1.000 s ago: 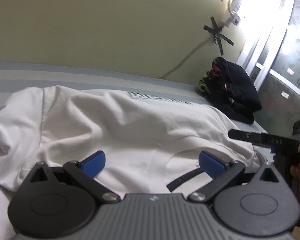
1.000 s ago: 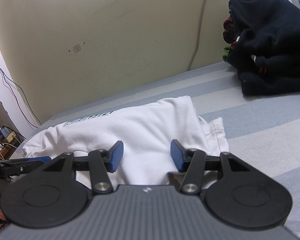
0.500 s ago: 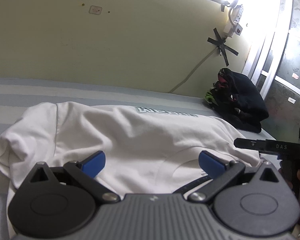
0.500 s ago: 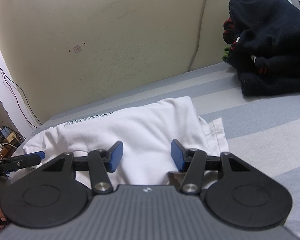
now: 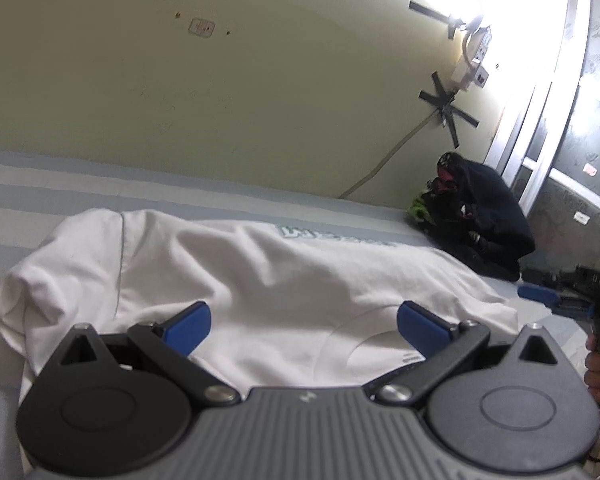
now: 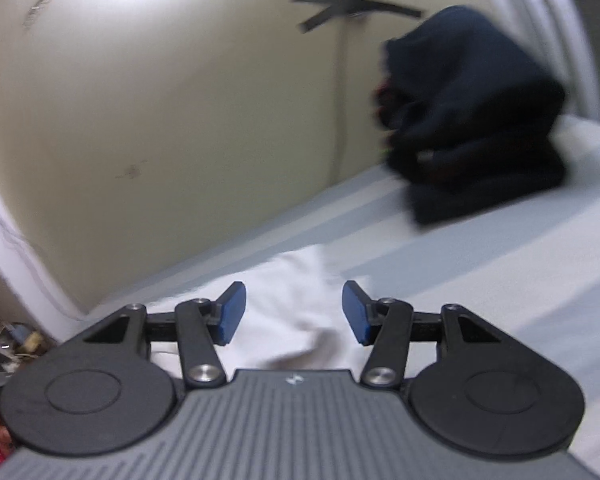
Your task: Fold small clothes
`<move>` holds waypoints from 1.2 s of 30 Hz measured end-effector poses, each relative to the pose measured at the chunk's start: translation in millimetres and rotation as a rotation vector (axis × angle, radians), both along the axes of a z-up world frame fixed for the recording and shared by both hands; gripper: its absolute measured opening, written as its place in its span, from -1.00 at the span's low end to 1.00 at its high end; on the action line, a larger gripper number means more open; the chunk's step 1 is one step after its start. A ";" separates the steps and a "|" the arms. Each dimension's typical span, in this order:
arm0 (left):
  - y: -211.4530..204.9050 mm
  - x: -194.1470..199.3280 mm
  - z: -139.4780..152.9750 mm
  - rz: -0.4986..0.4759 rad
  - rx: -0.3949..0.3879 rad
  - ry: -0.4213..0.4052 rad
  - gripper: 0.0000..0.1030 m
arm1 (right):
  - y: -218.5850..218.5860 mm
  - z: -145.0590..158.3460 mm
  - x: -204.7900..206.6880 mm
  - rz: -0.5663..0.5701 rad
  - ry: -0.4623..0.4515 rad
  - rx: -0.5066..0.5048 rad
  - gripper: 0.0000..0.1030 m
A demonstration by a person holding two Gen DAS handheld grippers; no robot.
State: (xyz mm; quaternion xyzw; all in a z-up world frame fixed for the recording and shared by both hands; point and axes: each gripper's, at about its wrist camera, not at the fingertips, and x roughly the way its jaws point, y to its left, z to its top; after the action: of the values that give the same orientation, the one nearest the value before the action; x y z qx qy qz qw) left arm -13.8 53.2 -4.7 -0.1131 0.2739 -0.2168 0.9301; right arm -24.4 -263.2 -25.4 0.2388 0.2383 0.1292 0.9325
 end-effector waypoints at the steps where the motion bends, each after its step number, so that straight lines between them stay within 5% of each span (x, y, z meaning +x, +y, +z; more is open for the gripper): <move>1: 0.6 -0.3 1.1 -0.003 -0.007 -0.006 0.98 | -4.9 0.4 -2.3 -0.009 0.011 -0.011 0.11; 3: 0.3 0.0 3.2 -0.006 -0.015 -0.011 0.90 | -14.1 -3.5 -4.6 -0.011 0.046 0.001 0.25; 10: -15.5 2.5 20.3 -0.066 -0.076 -0.002 0.68 | 0.8 -20.7 19.2 0.093 0.194 0.049 0.29; 18: -38.0 31.3 0.1 -0.123 -0.071 0.133 -0.38 | 20.7 -20.5 35.2 0.115 0.217 0.051 0.32; 20: -39.5 34.8 -10.9 -0.120 -0.057 0.183 -0.45 | 23.4 -21.3 36.7 0.113 0.218 0.057 0.32; 36: -31.8 36.9 -14.4 -0.117 -0.097 0.208 -0.39 | 16.5 -26.5 27.8 0.120 0.178 0.089 0.30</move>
State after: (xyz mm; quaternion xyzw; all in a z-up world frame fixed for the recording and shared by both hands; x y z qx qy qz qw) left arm 23.1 21.4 -19.1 -0.1635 0.3642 -0.2708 0.8760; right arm 3.4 -246.7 -51.9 0.2756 0.3281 0.1737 0.8867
